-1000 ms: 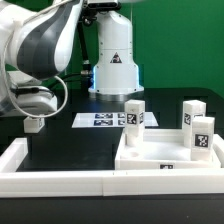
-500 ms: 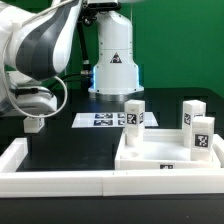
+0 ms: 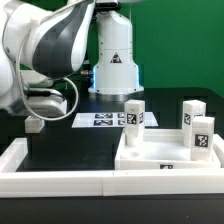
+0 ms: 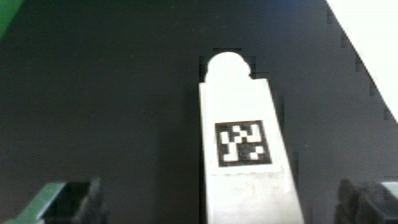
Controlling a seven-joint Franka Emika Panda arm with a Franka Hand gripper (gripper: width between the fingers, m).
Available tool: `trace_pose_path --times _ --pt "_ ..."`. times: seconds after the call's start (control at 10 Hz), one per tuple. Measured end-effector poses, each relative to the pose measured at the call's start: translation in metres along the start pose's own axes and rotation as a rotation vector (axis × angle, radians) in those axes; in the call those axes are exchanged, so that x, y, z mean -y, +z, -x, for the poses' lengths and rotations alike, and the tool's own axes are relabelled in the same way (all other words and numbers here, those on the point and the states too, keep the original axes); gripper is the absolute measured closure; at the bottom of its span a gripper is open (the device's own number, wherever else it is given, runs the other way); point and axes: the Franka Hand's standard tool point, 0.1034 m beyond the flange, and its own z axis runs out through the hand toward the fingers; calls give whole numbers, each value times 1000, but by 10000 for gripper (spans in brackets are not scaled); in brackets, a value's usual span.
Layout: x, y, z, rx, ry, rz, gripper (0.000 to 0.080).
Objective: Assemble square table
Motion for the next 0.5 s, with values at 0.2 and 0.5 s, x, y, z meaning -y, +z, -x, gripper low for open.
trace_pose_path --times 0.2,0.5 --pt "-1 14 4 1 -23 -10 150" --pt "-1 33 6 2 -36 -11 150"
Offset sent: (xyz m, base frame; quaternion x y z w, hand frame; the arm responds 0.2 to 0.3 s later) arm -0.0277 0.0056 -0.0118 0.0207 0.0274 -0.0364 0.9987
